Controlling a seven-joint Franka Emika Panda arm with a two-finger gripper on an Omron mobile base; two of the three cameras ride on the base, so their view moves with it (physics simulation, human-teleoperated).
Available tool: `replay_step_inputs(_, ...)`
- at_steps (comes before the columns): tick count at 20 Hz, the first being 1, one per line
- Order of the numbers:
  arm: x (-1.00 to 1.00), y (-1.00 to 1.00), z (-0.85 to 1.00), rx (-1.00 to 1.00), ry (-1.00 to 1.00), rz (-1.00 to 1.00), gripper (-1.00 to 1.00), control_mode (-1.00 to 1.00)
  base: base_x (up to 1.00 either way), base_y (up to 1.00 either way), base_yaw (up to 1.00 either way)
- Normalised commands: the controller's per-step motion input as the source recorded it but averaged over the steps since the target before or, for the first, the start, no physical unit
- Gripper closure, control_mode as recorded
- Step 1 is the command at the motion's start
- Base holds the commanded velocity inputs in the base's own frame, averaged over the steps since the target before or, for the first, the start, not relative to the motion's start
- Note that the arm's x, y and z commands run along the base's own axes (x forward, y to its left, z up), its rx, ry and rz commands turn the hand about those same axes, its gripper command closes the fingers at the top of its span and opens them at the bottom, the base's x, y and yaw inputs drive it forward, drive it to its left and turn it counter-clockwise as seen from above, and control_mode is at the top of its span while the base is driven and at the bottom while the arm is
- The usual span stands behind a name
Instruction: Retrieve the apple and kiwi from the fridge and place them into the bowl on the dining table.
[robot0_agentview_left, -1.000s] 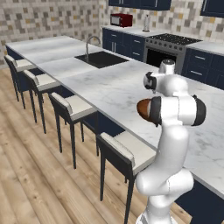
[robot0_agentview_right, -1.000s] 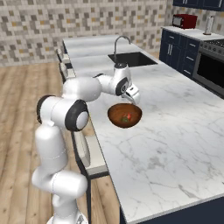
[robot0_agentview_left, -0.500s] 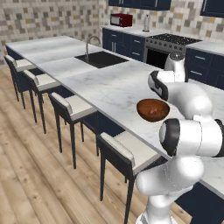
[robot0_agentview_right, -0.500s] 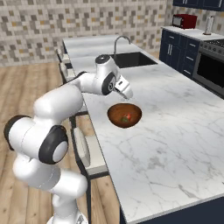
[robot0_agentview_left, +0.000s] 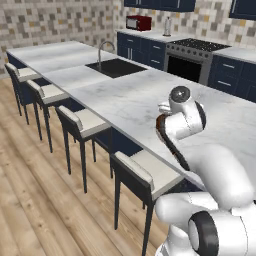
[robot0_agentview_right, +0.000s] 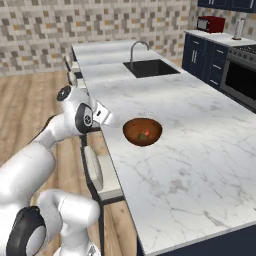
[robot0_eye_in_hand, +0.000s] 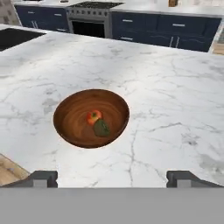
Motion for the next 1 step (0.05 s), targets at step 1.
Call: replay_step_inputs(1,-1.0,0.61,0.05,-0.11,-0.1,0.0,-1.0,-1.0,0.0,0.0,0.0)
